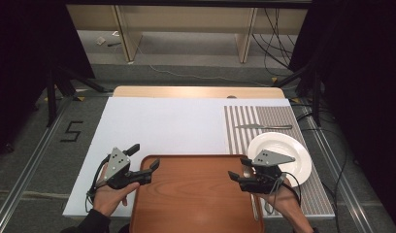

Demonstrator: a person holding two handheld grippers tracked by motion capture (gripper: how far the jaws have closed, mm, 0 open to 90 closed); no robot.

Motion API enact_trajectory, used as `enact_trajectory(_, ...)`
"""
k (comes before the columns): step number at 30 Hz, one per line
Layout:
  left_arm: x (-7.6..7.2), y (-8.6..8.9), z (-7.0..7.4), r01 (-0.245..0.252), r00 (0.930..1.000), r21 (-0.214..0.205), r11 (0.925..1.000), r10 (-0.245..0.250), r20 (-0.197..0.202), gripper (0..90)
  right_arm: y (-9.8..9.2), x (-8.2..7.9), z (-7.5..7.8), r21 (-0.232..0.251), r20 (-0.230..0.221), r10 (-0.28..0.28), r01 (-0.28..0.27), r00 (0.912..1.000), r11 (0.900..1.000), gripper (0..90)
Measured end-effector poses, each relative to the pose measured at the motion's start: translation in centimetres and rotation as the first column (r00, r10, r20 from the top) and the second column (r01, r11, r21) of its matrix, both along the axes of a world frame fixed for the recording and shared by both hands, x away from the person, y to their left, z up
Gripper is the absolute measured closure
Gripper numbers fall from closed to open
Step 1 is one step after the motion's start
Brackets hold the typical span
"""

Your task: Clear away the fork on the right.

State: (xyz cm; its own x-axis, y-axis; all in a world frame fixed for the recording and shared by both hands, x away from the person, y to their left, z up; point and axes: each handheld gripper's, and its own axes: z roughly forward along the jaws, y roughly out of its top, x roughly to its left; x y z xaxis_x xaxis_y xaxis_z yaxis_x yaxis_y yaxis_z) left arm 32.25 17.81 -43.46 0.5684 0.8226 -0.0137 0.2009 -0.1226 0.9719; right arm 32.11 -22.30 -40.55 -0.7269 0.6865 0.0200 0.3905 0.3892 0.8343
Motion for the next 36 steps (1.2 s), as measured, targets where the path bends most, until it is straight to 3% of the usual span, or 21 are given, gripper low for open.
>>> enact_trajectory(9,-0.1,0.0,0.0,0.006,1.0000,-0.003,1.0000,-0.006,-0.006,16.2,-0.8,-0.6,0.2,0.073,0.071,-0.061,0.056,0.9956,0.9958,33.7)
enact_trajectory(19,-0.2,-0.1,0.0,0.021,0.9998,-0.005,0.9998,-0.021,-0.007,16.2,-1.7,-1.6,0.3,0.162,0.118,-0.123,0.103,0.9854,0.9814,28.3)
enact_trajectory(36,-0.2,-0.1,0.1,0.020,0.9998,-0.014,0.9997,-0.020,-0.001,15.9,-1.9,-2.2,0.3,0.162,0.152,-0.121,0.096,0.9810,0.9822,25.1)
